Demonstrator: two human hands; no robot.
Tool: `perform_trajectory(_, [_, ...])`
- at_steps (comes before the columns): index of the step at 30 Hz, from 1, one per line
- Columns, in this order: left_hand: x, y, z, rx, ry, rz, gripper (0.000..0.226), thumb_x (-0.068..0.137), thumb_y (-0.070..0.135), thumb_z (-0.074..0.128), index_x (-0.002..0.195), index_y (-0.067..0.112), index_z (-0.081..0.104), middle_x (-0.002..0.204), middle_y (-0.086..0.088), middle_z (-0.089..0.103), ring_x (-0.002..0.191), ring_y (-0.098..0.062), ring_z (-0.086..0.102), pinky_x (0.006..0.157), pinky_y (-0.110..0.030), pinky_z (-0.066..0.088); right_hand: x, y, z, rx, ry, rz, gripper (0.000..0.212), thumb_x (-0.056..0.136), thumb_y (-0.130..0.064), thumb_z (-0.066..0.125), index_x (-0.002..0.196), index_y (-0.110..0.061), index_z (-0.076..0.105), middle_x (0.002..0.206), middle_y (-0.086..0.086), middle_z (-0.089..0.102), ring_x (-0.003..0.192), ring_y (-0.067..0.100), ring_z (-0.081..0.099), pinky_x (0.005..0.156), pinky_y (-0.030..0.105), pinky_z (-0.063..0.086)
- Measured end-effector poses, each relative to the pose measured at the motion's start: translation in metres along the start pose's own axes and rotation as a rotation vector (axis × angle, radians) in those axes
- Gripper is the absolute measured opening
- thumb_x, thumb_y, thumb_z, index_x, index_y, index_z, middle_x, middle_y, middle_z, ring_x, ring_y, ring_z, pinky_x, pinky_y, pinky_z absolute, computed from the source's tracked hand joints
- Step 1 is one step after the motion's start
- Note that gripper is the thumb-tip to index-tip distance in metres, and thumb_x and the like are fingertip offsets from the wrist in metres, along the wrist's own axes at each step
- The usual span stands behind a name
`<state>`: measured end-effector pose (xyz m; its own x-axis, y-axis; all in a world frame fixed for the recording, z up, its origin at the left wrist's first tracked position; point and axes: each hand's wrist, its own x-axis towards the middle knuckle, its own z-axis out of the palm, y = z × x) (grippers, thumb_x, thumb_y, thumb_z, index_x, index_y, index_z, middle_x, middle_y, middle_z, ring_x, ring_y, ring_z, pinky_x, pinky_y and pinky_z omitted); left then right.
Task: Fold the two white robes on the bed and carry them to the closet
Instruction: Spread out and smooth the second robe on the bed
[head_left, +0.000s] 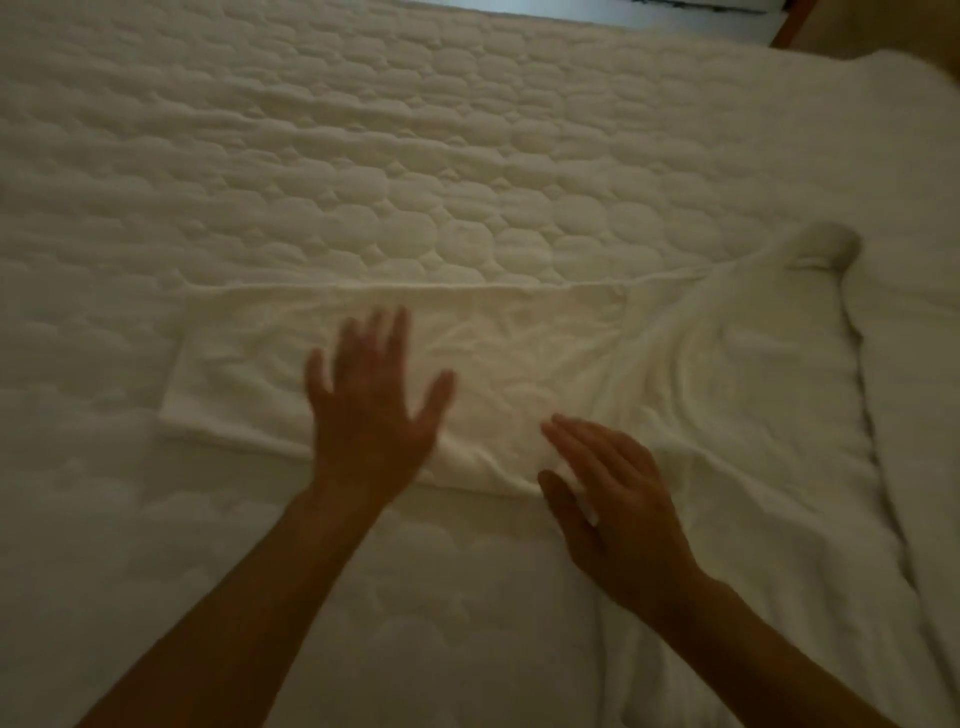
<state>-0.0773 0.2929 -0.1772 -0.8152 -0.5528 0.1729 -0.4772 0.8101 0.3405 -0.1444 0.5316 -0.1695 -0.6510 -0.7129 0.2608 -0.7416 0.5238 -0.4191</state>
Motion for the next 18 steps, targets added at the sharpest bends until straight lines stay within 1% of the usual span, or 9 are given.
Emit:
perform_trajectory(2, [-0.020,0.008,0.027,0.183,-0.304,0.181,0.079,0.087,0.082,0.015,0.157,0.046,0.003,0.168,-0.001,0.008,0.154,-0.030,0.011,0.116,-0.066,0.009,-0.020,0.010,-0.016,-0.109,0.009,0.246,0.064,0.101,-0.048,0.043,0.156,-0.017,0.032,0.162,0.010,0.031,0.151,0.022,0.026,0.122,0.045,0.020])
perform_trajectory(4, [-0.031,-0.009,0.044,0.238,-0.421,0.176,0.077,0.081,0.088,0.004,0.150,0.057,-0.011,0.167,0.008,-0.015,0.155,-0.028,-0.008,0.115,-0.069,0.003,-0.058,0.026,-0.033,-0.230,-0.031,0.414,0.075,0.099,-0.064,0.027,0.161,-0.023,0.010,0.168,0.009,0.008,0.155,0.022,0.005,0.125,0.046,0.004])
perform_trajectory(6, [-0.030,-0.019,0.050,0.249,-0.424,0.154,0.076,0.081,0.088,0.007,0.147,0.059,-0.016,0.165,0.010,-0.024,0.153,-0.026,-0.018,0.115,-0.068,-0.003,-0.111,0.035,-0.045,-0.265,-0.055,0.470,0.078,0.097,-0.068,0.023,0.160,-0.022,0.017,0.167,0.012,0.013,0.155,0.026,0.010,0.123,0.050,0.005])
perform_trajectory(8, [-0.025,-0.016,0.048,0.280,-0.481,0.133,0.075,0.080,0.088,0.004,0.144,0.061,-0.023,0.162,0.011,-0.031,0.151,-0.024,-0.024,0.115,-0.067,-0.008,-0.173,0.030,-0.045,-0.316,-0.142,0.451,0.075,0.096,-0.067,0.024,0.153,-0.019,0.036,0.163,0.014,0.028,0.151,0.026,0.022,0.117,0.056,0.018])
perform_trajectory(10, [-0.022,-0.009,0.045,0.328,-0.535,0.113,0.072,0.080,0.088,0.004,0.141,0.062,-0.026,0.161,0.010,-0.034,0.150,-0.024,-0.027,0.114,-0.068,-0.011,-0.222,0.024,-0.039,-0.337,-0.239,0.456,0.071,0.096,-0.066,0.024,0.148,-0.021,0.042,0.163,0.010,0.028,0.151,0.024,0.024,0.110,0.059,0.029])
perform_trajectory(13, [-0.037,0.019,0.029,0.359,-0.480,-0.011,0.070,0.093,0.075,0.018,0.154,0.049,-0.005,0.168,-0.005,-0.009,0.154,-0.034,-0.005,0.114,-0.068,-0.004,-0.245,0.025,-0.030,-0.309,-0.335,0.479,0.072,0.097,-0.066,0.022,0.156,-0.026,0.032,0.166,0.011,0.021,0.151,0.029,0.024,0.115,0.060,0.024])
perform_trajectory(14, [-0.052,0.040,0.024,0.272,-0.353,-0.056,0.069,0.097,0.064,0.027,0.158,0.034,0.015,0.165,-0.016,0.015,0.149,-0.040,0.019,0.114,-0.067,0.013,-0.244,0.026,-0.031,-0.292,-0.345,0.481,0.072,0.097,-0.066,0.021,0.158,-0.027,0.027,0.166,0.011,0.019,0.152,0.030,0.021,0.117,0.059,0.020])
perform_trajectory(16, [-0.111,0.091,0.013,-0.059,-0.171,-0.172,0.063,0.094,0.057,0.047,0.137,0.010,0.051,0.129,-0.022,0.058,0.117,-0.041,0.057,0.094,-0.050,0.046,-0.241,0.026,-0.032,-0.293,-0.329,0.459,0.072,0.098,-0.066,0.017,0.159,-0.029,0.019,0.167,0.011,0.014,0.154,0.029,0.016,0.119,0.057,0.015])
perform_trajectory(18, [-0.183,0.140,0.003,-0.385,-0.382,-0.388,0.060,0.086,0.062,0.061,0.120,0.014,0.056,0.108,-0.009,0.069,0.103,-0.031,0.065,0.082,-0.035,0.047,-0.242,0.023,-0.035,-0.280,-0.338,0.465,0.071,0.098,-0.067,0.013,0.160,-0.032,0.011,0.168,0.009,0.009,0.155,0.027,0.009,0.121,0.056,0.009])
